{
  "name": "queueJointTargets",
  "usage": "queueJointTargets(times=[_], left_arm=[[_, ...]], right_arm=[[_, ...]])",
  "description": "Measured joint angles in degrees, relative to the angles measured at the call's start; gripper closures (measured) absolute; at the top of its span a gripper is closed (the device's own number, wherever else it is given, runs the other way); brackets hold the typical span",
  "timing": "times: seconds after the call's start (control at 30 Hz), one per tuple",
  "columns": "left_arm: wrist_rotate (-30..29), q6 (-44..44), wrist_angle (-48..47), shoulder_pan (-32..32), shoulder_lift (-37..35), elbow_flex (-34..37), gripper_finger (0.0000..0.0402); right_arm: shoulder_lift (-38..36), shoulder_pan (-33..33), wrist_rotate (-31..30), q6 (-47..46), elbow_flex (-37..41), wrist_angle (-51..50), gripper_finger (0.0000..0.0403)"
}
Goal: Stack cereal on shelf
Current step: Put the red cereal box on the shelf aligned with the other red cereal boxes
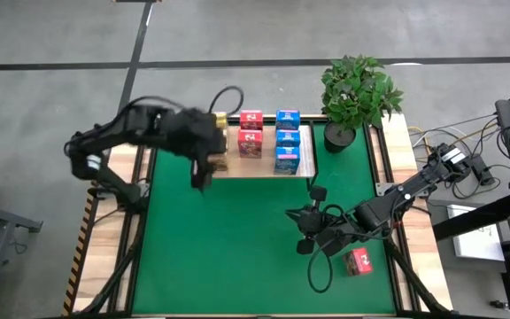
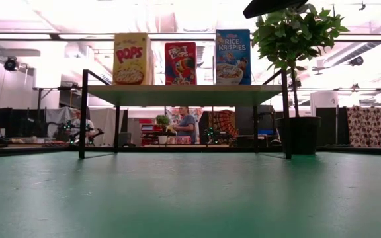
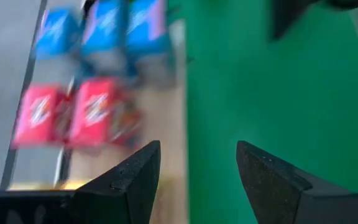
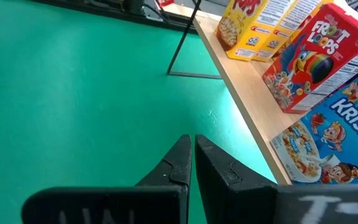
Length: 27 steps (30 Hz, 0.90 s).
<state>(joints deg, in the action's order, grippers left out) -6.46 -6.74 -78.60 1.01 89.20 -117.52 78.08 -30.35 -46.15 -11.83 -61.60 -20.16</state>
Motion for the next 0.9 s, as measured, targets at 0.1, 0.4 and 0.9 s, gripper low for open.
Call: queueJointTargets(times=[0.1,0.4,0.9], left_arm=[[-0.04,0.37,8.34,-5.93,-4.13,7.34,0.0207],[-4.77,-0.05,31.69,-18.66,-14.18,32.69,0.0207],[-5.57,10.81,50.56,-21.37,-26.43,65.23,0.0207]], right_arm=[[0.0,0.0,0.0,0.49,0.0,0.74,0.0392],[0.0,0.0,0.01,3.54,0.0,5.15,0.0392],[0.0,5.88,6.72,7.22,0.0,14.36,0.0392]])
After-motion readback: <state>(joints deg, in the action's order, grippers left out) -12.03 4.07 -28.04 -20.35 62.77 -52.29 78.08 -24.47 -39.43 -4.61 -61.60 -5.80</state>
